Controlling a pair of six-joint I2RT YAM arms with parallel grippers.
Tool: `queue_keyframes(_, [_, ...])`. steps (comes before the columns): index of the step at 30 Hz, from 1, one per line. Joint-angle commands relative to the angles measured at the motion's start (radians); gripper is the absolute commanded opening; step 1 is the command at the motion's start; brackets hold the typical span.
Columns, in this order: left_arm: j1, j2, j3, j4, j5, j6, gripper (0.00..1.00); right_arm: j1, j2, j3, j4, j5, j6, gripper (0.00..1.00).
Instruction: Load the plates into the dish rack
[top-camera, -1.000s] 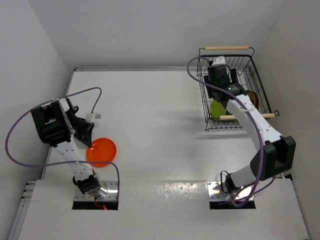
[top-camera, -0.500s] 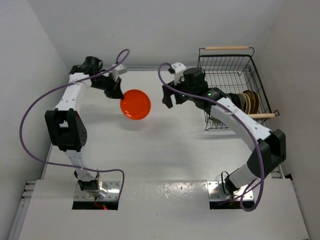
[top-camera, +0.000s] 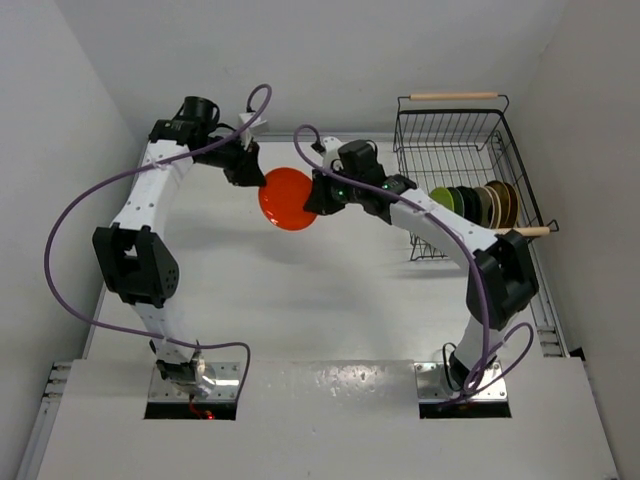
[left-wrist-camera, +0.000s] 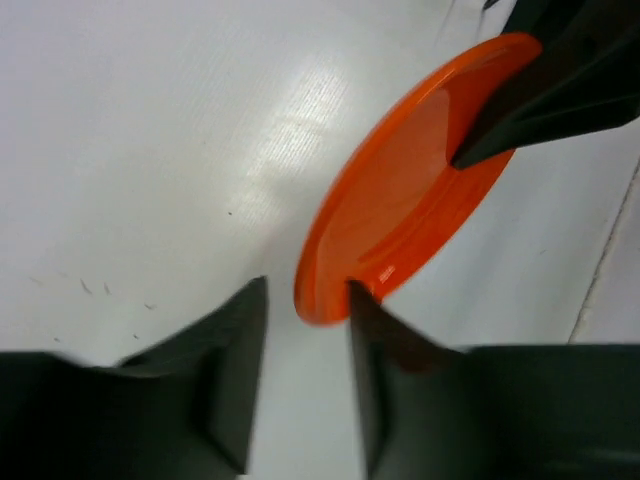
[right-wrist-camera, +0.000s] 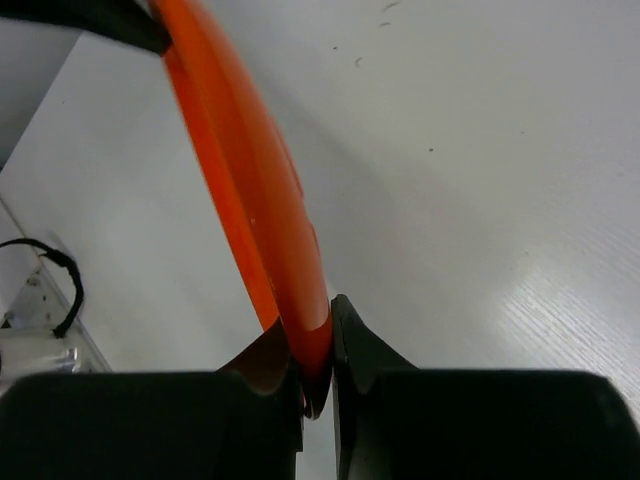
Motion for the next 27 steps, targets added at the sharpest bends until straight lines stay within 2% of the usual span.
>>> queue_keyframes(1, [-0.003,-0.024,0.043,0.000,-0.078,-0.083,0.51,-0.031,-0.098,-0.020,0.088,0.119,0.016,0.00])
queue_keyframes(2, [0.008,-0.024,0.043,0.014,-0.117,-0.103,0.62,-0.032,-0.138,-0.020,0.074,0.171,0.014,0.00])
queue_keyframes(3, [0.008,-0.033,0.043,0.036,-0.220,-0.162,0.81,-0.044,-0.152,-0.011,0.044,0.248,0.007,0.00])
queue_keyframes(4, [0.019,-0.033,0.043,0.086,-0.285,-0.199,0.89,-0.063,-0.164,-0.005,-0.001,0.276,-0.002,0.00])
queue_keyframes(6, [0.031,-0.033,0.043,0.137,-0.431,-0.305,0.95,-0.089,-0.210,0.032,-0.091,0.502,-0.024,0.00])
queue_keyframes(7, [0.045,-0.033,0.043,0.178,-0.573,-0.330,0.99,-0.107,-0.222,0.041,-0.111,0.620,-0.028,0.00])
queue_keyframes(8, [0.045,-0.033,0.034,0.191,-0.630,-0.348,0.99,-0.121,-0.259,0.040,-0.125,0.680,-0.035,0.00])
queue_keyframes(9, [0.071,-0.033,0.034,0.200,-0.675,-0.368,0.99,-0.130,-0.268,0.024,-0.148,0.849,-0.062,0.00])
queue_keyframes(11, [0.082,-0.024,0.034,0.200,-0.758,-0.368,0.99,-0.161,-0.301,0.004,-0.153,0.940,-0.090,0.00])
queue_keyframes(12, [0.082,-0.024,0.023,0.200,-0.778,-0.368,0.99,-0.167,-0.319,-0.022,-0.159,1.036,-0.125,0.00])
queue_keyframes(13, [0.082,-0.024,0.011,0.200,-0.802,-0.378,0.99,-0.201,-0.321,-0.029,-0.173,1.052,-0.131,0.00])
queue_keyframes(17, [0.082,-0.024,-0.024,0.200,-0.803,-0.378,0.99,-0.282,-0.316,-0.062,-0.272,1.025,-0.072,0.00])
queue_keyframes(27, [0.082,-0.024,-0.044,0.200,-0.803,-0.368,0.99,-0.380,-0.226,-0.158,-0.302,0.931,0.007,0.00])
